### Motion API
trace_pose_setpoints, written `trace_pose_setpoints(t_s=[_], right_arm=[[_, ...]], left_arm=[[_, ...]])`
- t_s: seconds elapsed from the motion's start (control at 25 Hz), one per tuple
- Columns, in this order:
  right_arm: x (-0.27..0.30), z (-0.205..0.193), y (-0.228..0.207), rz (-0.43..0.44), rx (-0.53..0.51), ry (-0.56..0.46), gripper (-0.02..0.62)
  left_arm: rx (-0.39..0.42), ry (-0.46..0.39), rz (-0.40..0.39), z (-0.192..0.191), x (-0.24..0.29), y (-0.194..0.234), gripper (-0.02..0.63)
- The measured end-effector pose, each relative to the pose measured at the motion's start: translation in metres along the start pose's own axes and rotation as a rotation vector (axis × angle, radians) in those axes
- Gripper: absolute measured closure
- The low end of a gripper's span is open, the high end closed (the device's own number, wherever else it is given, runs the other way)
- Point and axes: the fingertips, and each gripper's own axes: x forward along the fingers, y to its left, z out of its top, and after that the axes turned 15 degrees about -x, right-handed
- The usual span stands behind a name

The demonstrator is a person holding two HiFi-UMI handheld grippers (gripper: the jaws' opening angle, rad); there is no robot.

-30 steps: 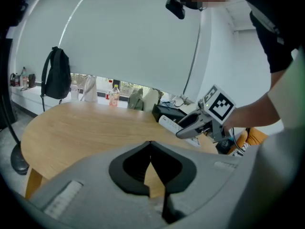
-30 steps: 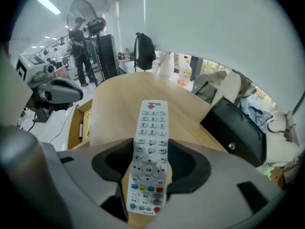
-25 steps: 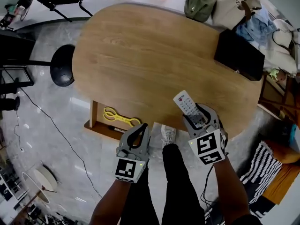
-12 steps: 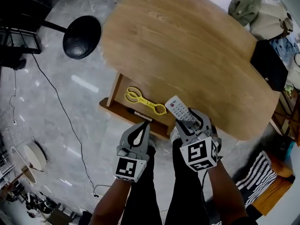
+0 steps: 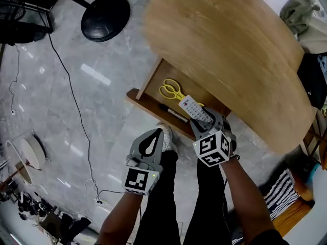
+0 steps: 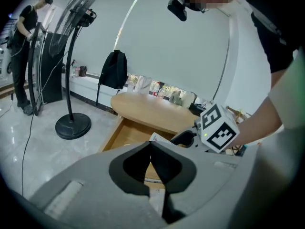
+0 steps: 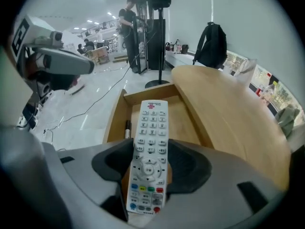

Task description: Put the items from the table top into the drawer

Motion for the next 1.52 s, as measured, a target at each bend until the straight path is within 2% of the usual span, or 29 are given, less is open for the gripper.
trace_pose_setpoints(t_s=[0.2,0.44,0.68,0.92,1.16,1.36,1.52], right_arm=[[0.045,-0.004,0.0,-0.01,-0.045,0.062,0.37],[0.08,-0.004,-0.024,-0.093,-0.125,0.119,0.37],[0.097,-0.006,-0.037,-0.104,-0.128,0.154,0.368],[0.099,0.0,-0.038,-0.13,-0.17,0.146,0.367],[0.076,0.015,-0.026,-0.132,-0.205,0.076,0.345],[0.026,0.039,-0.013,-0.154,-0.206,-0.026,0.347],[-0.025,0.052,-0.013,-0.164,-0.143,-0.089,0.348]], left_arm=[[-0.018,-0.014,0.009,-0.007,-0.011,0.018,0.588],[-0.055,-0.015,0.027,-0.01,-0.015,0.035,0.589],[-0.065,-0.025,0.041,-0.009,-0.018,0.044,0.589],[-0.064,-0.024,0.033,-0.007,-0.015,0.044,0.589],[-0.052,-0.034,0.026,0.002,-0.01,0.035,0.589],[-0.031,-0.04,0.012,0.013,-0.007,0.022,0.588],[-0.008,-0.043,-0.004,0.026,-0.004,0.002,0.588]])
